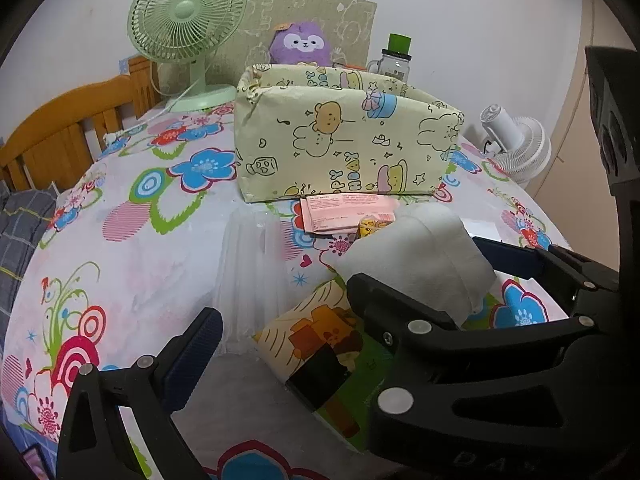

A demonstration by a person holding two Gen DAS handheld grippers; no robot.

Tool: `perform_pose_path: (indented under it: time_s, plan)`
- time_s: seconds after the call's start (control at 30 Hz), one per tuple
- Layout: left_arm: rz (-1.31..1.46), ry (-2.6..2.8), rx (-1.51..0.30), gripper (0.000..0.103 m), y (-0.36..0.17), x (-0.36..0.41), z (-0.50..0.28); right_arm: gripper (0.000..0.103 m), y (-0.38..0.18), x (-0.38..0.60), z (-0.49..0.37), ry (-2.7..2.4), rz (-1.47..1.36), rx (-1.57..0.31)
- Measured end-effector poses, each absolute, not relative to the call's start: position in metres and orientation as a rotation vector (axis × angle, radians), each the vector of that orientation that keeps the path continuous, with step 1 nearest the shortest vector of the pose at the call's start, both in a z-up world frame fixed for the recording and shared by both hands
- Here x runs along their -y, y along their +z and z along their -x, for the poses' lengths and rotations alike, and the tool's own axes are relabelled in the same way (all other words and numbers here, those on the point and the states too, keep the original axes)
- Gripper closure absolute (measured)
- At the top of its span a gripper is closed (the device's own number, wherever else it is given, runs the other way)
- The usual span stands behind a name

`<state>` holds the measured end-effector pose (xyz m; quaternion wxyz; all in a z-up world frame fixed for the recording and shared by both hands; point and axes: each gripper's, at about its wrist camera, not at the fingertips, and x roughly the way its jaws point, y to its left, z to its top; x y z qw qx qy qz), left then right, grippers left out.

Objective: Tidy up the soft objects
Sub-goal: 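Grasp the white tissue pack with the right gripper while the left grasps the printed tissue box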

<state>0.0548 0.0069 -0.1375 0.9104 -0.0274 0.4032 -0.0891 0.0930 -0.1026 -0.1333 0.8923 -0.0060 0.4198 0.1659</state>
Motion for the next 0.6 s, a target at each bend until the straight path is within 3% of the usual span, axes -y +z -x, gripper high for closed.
perform_pose_path:
  time_s: [0.33, 0.6]
  plan:
    - [0.030, -0.189, -0.832, 0.000, -0.135, 0.001, -0.056, 0.016, -0.130, 0.109, -0.091, 0.347, 0.015, -0.858]
    - [0.018, -0.204, -0.822, 0.000, -0.131, 0.008, -0.056, 0.041, -0.124, 0.116, -0.087, 0.338, 0.021, -0.827]
